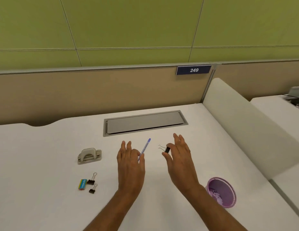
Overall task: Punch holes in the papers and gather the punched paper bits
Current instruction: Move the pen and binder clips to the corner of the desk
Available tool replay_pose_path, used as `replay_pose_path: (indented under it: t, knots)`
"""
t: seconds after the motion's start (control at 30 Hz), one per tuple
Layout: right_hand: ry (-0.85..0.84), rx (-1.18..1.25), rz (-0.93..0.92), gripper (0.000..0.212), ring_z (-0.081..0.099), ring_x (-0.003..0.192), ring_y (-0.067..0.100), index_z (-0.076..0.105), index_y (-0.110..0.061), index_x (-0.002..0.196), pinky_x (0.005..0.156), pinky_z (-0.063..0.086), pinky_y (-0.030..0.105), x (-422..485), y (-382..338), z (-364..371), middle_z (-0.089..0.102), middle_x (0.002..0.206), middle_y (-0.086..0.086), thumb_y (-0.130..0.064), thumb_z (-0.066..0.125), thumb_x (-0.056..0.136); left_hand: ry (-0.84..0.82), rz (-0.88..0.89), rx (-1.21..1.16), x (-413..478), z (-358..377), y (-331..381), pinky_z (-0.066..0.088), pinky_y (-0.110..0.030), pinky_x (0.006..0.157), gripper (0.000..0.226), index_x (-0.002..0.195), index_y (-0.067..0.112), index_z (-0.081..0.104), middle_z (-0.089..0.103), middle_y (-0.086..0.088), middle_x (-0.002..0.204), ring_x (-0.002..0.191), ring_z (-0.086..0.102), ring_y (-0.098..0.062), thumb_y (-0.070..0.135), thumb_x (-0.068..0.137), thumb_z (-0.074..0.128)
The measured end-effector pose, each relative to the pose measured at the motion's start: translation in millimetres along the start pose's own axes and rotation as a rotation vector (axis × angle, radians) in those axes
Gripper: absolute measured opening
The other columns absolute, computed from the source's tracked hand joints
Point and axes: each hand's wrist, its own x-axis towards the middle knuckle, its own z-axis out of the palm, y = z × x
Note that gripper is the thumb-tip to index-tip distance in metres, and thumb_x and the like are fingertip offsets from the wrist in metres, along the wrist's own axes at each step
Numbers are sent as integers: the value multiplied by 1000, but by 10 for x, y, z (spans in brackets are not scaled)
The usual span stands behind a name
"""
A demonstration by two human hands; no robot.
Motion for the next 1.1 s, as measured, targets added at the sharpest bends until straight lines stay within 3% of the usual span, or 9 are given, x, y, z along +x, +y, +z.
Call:
replay_pose_path:
  t: [0.3, 0.6, 0.8, 1.0, 1.1]
  knots:
    - [-76, 0, 100, 19, 17, 153, 28, 64, -10, 115, 121, 20, 37, 406, 1063, -317, 36, 159, 13, -22, 59, 100, -49, 6, -62, 271, 690, 661, 37, -47, 113, 8, 86, 14, 65, 57, -13, 140, 143, 36, -30, 20, 91, 67]
    - [-205, -24, 165, 22, 18, 153, 26, 62, -16, 117, 121, 20, 37, 614, 1957, -57, 34, 161, 9, -28, 58, 100, -124, -54, -67, 385, 1495, 918, 29, -38, 116, 11, 86, 17, 67, 52, -10, 146, 147, 30, -26, 27, 92, 65]
    - [-261, -26, 215, 23, 16, 153, 26, 62, -14, 118, 121, 18, 35, 640, 2309, 178, 33, 161, 9, -28, 56, 101, -172, -39, 14, 386, 1939, 952, 33, -40, 114, 15, 89, 13, 72, 56, -12, 142, 144, 36, -29, 28, 89, 69]
    - [-292, -21, 256, 29, 14, 154, 24, 59, -14, 125, 122, 15, 33, 597, 2463, 339, 29, 163, 8, -31, 53, 102, -231, -23, 46, 392, 2203, 1044, 22, -37, 120, 27, 103, 12, 71, 45, -8, 152, 149, 25, -25, 34, 95, 58]
    - [-295, -18, 271, 30, 13, 154, 24, 58, -14, 126, 122, 15, 33, 579, 2515, 389, 28, 163, 7, -31, 52, 103, -230, 14, 69, 393, 2285, 1093, 25, -39, 121, 24, 97, 10, 72, 49, -10, 149, 148, 27, -26, 31, 94, 60]
